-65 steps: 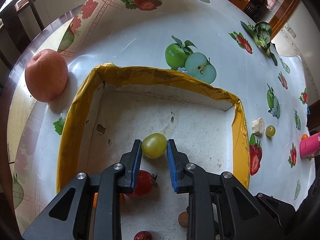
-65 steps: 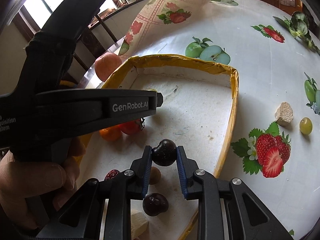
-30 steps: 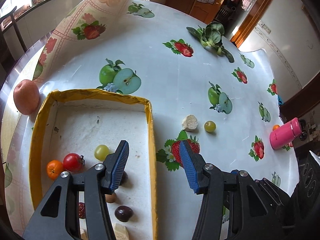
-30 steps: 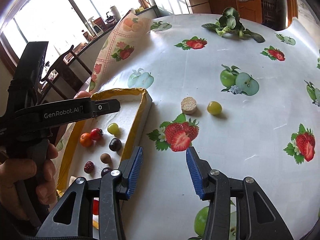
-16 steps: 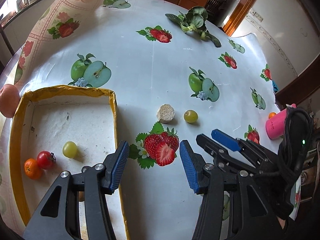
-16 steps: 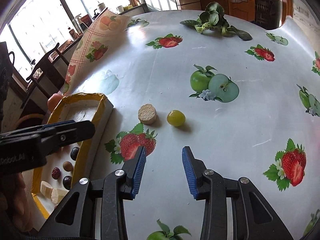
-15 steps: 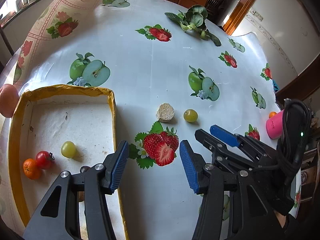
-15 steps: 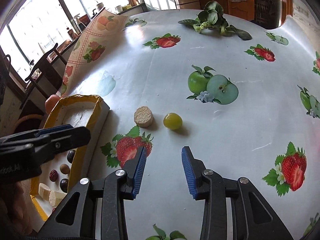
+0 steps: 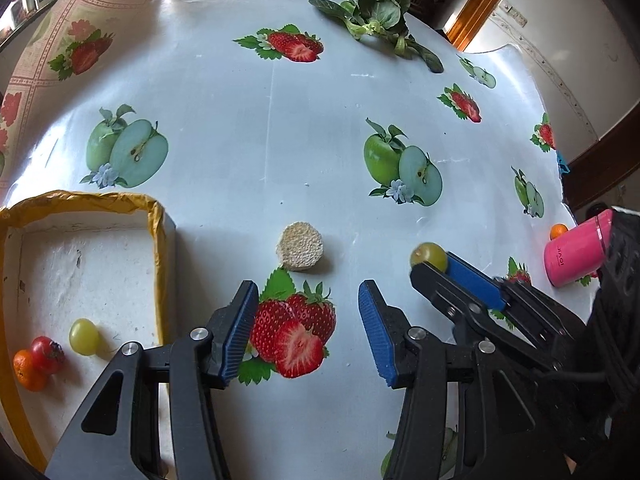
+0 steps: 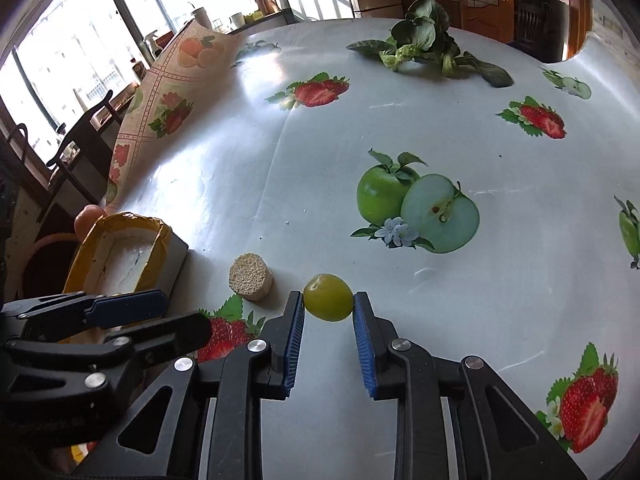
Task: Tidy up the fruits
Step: 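Grasp the beige round slice with the left tool while the right tool grasps the last green grape, then carry the slice into the tray and open the left tool while the right tool releases the grape there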
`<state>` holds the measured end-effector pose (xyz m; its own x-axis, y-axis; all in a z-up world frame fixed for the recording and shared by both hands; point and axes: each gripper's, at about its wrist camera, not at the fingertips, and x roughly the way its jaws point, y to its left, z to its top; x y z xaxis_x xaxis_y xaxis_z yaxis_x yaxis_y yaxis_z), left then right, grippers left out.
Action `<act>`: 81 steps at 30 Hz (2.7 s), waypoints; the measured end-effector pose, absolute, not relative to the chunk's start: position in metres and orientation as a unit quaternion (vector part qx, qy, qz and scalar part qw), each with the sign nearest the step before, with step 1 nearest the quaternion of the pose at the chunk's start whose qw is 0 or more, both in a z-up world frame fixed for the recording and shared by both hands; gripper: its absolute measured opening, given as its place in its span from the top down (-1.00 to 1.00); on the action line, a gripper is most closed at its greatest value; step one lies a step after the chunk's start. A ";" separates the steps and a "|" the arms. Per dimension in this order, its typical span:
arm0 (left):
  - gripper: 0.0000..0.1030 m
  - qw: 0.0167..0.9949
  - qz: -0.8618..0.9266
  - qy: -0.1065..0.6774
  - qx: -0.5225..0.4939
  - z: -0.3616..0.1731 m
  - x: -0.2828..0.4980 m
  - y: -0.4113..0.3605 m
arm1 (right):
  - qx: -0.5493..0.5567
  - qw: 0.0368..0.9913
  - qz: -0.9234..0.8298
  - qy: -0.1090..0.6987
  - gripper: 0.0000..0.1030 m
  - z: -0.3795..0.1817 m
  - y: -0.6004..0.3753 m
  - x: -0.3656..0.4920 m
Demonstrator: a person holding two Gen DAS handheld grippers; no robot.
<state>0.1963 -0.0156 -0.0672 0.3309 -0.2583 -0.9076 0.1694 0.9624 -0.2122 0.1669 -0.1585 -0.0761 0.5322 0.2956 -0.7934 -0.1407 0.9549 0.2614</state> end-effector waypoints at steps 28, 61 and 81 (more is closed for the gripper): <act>0.89 0.807 -0.161 0.565 -0.059 -0.074 0.173 -0.019 | 0.157 0.874 0.105 0.448 0.51 -0.028 -0.200 0.042; 0.53 0.821 -0.132 0.556 0.021 -0.070 0.136 -0.041 | 0.142 0.873 0.115 0.453 0.51 -0.023 -0.188 0.022; 0.53 0.837 -0.101 0.538 -0.003 -0.039 0.065 0.027 | 0.097 0.873 0.166 0.447 0.51 -0.007 -0.126 0.002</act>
<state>0.0649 0.0267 -0.0390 0.4007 -0.1728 -0.8998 0.1664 0.9794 -0.1139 0.0018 -0.1264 -0.0070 0.5446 0.3771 -0.7492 -0.2036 0.9260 0.3180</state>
